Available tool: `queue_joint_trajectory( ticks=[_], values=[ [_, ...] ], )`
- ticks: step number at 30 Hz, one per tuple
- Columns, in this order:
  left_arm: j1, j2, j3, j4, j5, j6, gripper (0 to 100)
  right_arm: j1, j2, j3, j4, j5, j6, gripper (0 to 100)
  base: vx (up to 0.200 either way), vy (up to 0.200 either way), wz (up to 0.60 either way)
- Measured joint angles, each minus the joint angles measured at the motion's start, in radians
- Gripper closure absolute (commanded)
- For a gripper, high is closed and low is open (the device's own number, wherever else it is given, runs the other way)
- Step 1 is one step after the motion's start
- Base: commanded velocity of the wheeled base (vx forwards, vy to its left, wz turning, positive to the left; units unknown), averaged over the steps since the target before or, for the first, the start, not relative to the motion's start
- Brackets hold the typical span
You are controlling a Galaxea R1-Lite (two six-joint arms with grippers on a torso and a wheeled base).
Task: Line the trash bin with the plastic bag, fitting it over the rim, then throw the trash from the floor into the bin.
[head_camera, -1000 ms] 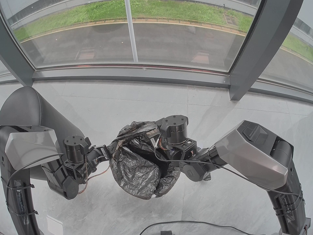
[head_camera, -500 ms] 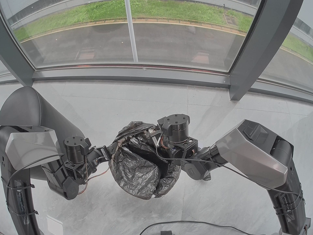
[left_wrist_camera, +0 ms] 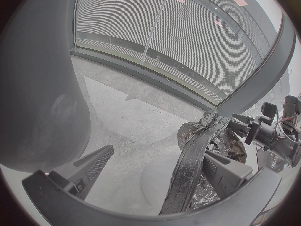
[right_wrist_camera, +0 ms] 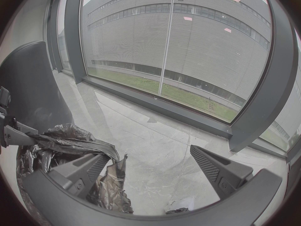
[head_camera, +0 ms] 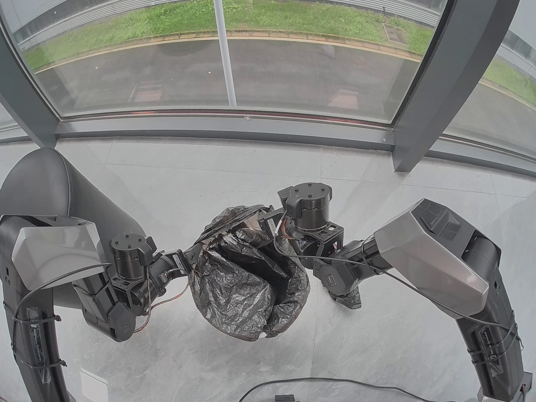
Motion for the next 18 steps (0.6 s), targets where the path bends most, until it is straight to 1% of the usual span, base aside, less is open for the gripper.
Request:
queue_joint_trajectory(
  ticks=[10,18],
  values=[
    [0.002,0.003,0.001,0.0,-0.004,-0.005,0,-0.017,0.045,-0.024,-0.006,0.0,0.0,0,0.0,0.0,0.0],
    [0.003,0.018,0.0,-0.001,-0.006,-0.005,0,-0.046,0.079,-0.057,-0.002,0.0,-0.001,0,0.0,0.0,0.0]
  ],
)
